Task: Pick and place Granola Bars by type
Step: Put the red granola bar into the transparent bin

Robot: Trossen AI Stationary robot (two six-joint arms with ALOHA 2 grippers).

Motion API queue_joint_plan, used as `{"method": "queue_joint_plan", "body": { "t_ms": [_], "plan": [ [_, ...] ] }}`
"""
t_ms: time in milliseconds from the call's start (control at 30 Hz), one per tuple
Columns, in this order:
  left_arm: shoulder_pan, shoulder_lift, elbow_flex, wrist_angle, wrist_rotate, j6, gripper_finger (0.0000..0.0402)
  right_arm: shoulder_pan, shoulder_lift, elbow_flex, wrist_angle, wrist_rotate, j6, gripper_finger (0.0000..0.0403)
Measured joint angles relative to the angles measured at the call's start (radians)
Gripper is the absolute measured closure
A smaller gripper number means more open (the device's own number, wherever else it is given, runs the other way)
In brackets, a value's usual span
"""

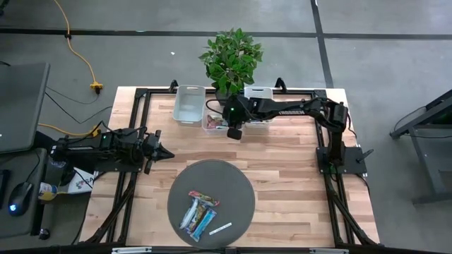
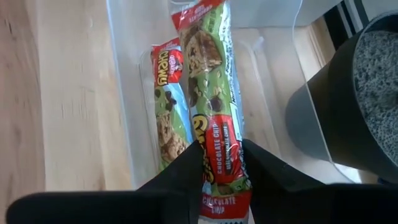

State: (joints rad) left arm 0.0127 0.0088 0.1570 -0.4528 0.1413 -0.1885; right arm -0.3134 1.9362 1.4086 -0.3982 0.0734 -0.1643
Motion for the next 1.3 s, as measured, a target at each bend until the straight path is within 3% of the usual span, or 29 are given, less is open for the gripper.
{"method": "queue_joint_plan", "body": {
  "t_ms": [633, 1000, 1300],
  "plan": [
    [0.000, 0.000, 0.000, 0.000, -0.005, 0.000, 0.0401, 0.014, 0.000, 0.000, -0.007, 0.002, 0.026, 0.0262],
    [0.000, 0.000, 0.000, 0.000, -0.005, 0.000, 0.0401, 0.092, 0.000, 0.000, 0.000, 0.058, 0.026, 0.0210],
    [0.000, 0.000, 0.000, 0.000, -0.005, 0.000, 0.0401, 0.175, -0.026, 0.000, 0.013, 0.051, 0.027, 0.0201]
  ]
}}
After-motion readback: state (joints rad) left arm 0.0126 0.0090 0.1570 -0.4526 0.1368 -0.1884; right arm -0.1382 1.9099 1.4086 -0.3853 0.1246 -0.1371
